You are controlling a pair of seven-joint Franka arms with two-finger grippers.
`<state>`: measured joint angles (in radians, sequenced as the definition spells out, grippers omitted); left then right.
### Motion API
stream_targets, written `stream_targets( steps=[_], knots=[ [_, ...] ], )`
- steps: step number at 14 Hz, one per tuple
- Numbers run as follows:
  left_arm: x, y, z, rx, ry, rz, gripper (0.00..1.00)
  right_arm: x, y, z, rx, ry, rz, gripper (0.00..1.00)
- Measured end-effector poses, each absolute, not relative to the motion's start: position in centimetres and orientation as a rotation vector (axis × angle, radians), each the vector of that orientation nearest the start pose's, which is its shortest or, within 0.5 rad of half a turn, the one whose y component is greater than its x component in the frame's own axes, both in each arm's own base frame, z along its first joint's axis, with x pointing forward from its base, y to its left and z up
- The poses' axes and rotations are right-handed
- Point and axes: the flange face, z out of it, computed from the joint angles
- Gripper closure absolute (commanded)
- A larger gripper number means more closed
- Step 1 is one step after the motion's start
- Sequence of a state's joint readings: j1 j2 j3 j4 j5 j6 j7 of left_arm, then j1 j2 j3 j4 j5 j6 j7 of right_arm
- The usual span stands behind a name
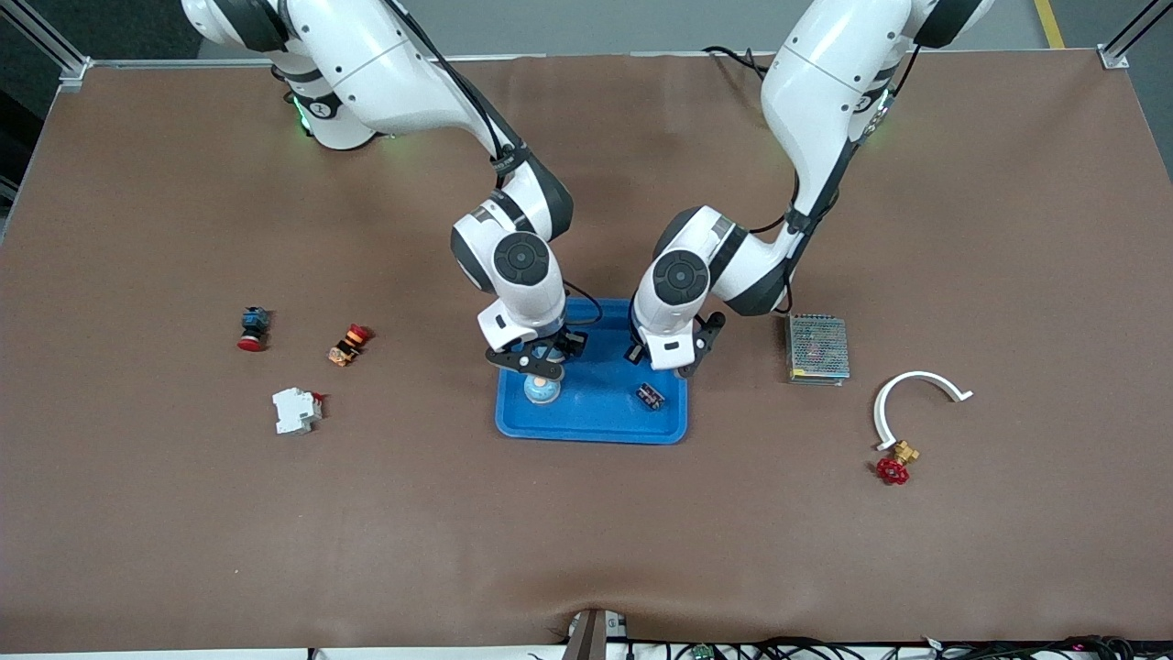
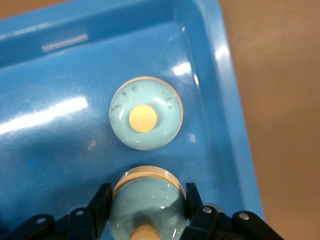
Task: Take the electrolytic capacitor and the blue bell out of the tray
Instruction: 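Grasp a light-blue bell with the right gripper while the left gripper grasps a capacitor, then carry the bell toward the breaker while the left gripper carries the capacitor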
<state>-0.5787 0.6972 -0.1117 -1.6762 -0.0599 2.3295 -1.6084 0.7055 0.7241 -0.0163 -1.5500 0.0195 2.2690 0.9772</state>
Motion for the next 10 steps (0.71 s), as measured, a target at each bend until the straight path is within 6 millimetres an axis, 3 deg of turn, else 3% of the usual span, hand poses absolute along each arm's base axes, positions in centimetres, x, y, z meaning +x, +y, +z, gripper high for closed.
stream_targets(
  steps=[3,6,8,10],
  knots=[
    [54.0,-42.7,22.8,-2.762,-1.49,0.195,0.77,56.7,43.0,25.1,-3.155,0.366,0.066,1.0],
    [55.5,-41.6,26.8,-2.751,-1.492,0.189,0.77,59.4,38.5,27.0,-3.185,0.201,0.12,1.0],
    [56.8,-39.3,30.0,-2.764,-1.45,0.195,0.77,61.1,35.3,28.3,-3.186,0.091,0.136,1.0],
    [58.3,-35.6,33.4,-2.782,-1.384,0.21,0.77,62.7,31.7,29.4,-3.18,-0.026,0.141,1.0]
  ],
)
